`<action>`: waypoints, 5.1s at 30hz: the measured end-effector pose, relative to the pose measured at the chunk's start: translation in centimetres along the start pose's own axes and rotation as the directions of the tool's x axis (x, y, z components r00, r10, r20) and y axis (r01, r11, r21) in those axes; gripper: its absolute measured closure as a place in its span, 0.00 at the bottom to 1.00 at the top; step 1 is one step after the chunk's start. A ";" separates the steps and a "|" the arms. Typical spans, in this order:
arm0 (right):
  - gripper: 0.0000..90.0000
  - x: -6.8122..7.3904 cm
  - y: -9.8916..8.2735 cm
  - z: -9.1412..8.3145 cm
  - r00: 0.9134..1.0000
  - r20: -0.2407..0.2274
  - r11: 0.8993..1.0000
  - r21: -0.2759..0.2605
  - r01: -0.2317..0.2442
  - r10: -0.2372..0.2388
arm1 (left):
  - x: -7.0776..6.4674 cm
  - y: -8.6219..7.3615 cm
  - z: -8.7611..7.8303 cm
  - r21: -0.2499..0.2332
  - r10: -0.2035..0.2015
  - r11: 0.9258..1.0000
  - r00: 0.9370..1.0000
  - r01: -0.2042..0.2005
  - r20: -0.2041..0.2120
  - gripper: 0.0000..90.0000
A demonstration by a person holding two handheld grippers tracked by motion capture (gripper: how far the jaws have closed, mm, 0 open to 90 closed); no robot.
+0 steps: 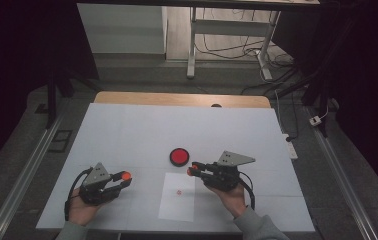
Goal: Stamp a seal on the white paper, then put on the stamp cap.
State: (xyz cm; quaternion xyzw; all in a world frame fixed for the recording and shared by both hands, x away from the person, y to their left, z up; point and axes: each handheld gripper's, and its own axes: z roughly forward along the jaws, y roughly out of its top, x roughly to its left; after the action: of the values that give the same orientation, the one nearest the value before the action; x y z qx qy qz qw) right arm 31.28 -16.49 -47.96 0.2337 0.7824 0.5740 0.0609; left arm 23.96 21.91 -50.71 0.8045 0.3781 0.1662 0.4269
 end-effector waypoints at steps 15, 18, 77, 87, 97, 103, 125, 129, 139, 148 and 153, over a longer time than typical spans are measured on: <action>0.80 -0.4 0.8 -1.1 1.000 0.010 0.999 -0.042 -0.013 0.014 | 0.0 0.0 0.1 0.003 0.002 1.000 1.000 -0.002 0.001 0.72; 0.80 -0.4 0.8 -1.0 1.000 0.010 0.999 -0.039 -0.012 0.012 | 0.0 0.0 0.1 0.003 0.004 1.000 1.000 -0.004 0.001 0.72; 0.80 0.2 0.5 -0.1 1.000 -0.022 1.000 -0.021 -0.006 0.006 | -3.3 3.5 4.5 0.028 0.107 0.994 0.991 -0.110 0.086 0.72; 0.80 0.2 0.4 0.0 1.000 -0.026 1.000 -0.019 -0.007 0.006 | -3.9 3.9 5.2 0.032 0.125 0.991 0.987 -0.128 0.099 0.72; 0.80 0.3 0.4 0.1 1.000 -0.028 1.000 -0.017 -0.005 0.004 | -4.6 4.6 6.3 0.033 0.144 0.988 0.982 -0.149 0.120 0.72; 0.80 0.4 0.4 0.1 1.000 -0.029 1.000 -0.017 -0.006 0.005 | -5.0 5.1 6.9 0.031 0.153 0.987 0.980 -0.159 0.129 0.72; 0.80 0.4 0.3 0.3 1.000 -0.031 1.000 -0.012 -0.005 0.005 | -6.8 6.7 9.3 0.031 0.182 0.981 0.968 -0.190 0.173 0.72; 0.80 0.5 0.3 0.3 0.999 -0.034 1.000 -0.010 -0.003 0.003 | -7.2 6.9 9.8 0.034 0.193 0.979 0.964 -0.202 0.184 0.72; 0.80 0.6 0.2 0.5 0.999 -0.038 1.000 -0.005 -0.001 0.001 | -8.1 7.5 10.6 0.029 0.209 0.975 0.956 -0.219 0.207 0.72; 0.80 0.6 -0.1 0.8 0.999 -0.038 1.000 0.009 -0.003 0.004 | -8.7 8.0 10.6 0.012 0.220 0.974 0.951 -0.228 0.218 0.72; 0.80 0.6 -0.2 0.9 0.999 -0.039 1.000 0.012 -0.002 0.003 | -8.8 8.1 10.4 0.008 0.222 0.973 0.950 -0.230 0.218 0.72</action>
State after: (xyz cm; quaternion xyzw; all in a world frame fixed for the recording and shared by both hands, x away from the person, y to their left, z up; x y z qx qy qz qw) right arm 31.01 -15.52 -48.29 0.2238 0.7865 0.5739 0.0437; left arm 28.12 6.62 -49.69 0.8627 0.2376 0.1193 0.4301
